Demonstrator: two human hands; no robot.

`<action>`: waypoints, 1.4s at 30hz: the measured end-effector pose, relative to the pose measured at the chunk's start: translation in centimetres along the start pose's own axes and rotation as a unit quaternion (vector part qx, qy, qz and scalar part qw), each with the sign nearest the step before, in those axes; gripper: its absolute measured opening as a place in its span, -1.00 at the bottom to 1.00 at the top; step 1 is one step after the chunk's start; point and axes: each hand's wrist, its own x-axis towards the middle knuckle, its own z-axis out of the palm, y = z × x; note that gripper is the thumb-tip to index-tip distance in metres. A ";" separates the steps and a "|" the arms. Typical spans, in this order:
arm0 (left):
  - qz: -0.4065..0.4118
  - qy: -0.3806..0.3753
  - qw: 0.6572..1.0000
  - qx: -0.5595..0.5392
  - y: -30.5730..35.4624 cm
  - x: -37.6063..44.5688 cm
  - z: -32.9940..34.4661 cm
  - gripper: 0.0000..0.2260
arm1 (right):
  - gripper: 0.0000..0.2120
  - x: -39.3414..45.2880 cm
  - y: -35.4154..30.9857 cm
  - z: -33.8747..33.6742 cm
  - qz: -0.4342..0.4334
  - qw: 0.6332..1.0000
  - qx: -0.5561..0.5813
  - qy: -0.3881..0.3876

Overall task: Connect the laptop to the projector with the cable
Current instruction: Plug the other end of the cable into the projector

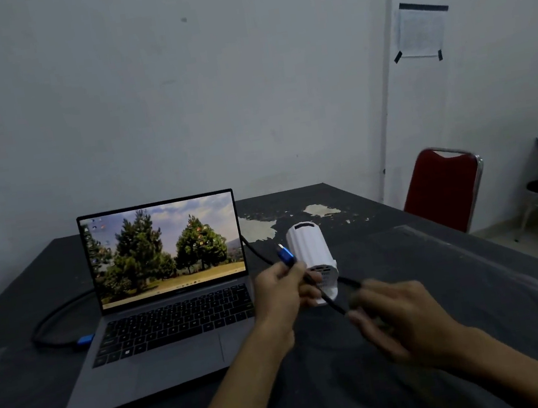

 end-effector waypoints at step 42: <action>0.141 -0.177 0.752 0.619 0.1 5.1 0.7 -0.14 | -0.82 4.2 0.8 8.7 0.585 0.680 0.433 0.085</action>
